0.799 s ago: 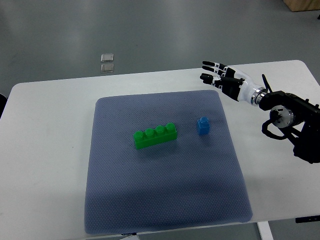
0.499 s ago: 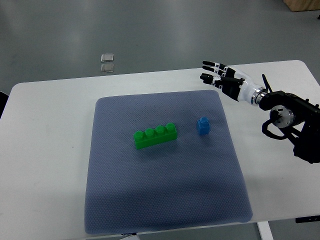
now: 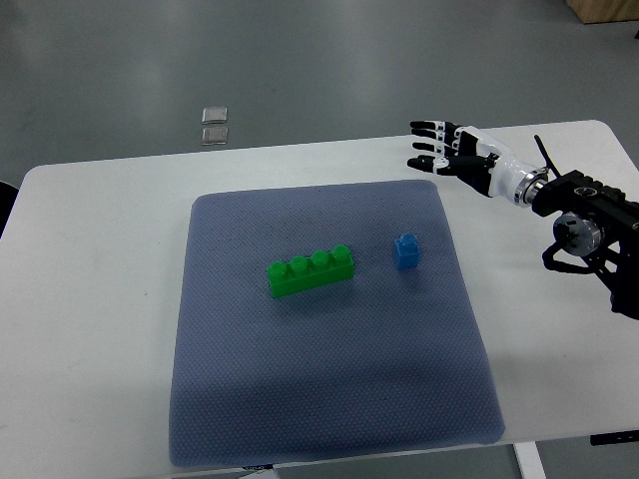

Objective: Stack blue block on green block with right hand
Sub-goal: 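Move the right hand down toward the small blue block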

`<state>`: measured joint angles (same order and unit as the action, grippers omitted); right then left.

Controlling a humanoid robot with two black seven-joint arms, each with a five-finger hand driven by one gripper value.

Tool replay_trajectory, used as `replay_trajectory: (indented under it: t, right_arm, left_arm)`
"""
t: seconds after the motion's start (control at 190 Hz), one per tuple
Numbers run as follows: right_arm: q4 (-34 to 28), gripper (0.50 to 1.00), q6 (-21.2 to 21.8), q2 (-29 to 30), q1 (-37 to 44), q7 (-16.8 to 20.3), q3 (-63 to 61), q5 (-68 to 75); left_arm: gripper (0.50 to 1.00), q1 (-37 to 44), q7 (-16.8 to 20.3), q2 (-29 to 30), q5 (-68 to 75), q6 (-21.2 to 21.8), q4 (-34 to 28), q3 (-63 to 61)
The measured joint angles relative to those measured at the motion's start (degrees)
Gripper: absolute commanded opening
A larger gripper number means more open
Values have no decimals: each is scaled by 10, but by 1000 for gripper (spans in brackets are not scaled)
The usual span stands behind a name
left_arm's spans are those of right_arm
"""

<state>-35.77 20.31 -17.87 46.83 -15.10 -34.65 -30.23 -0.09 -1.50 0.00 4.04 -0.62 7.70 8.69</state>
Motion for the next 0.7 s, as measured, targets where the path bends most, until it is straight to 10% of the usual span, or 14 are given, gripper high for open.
replay_trajectory:
  t: [0.399,0.699]
  right_arm:
    - [-30,926,1,-71,2,-46,4,-215]
    - [-198,919,-9,-165,-25,-52,8,-333]
  left_arm:
    - [1000,0,0,0,0,0,-2,0]
    - [1000,0,0,0,0,0,-2,0]
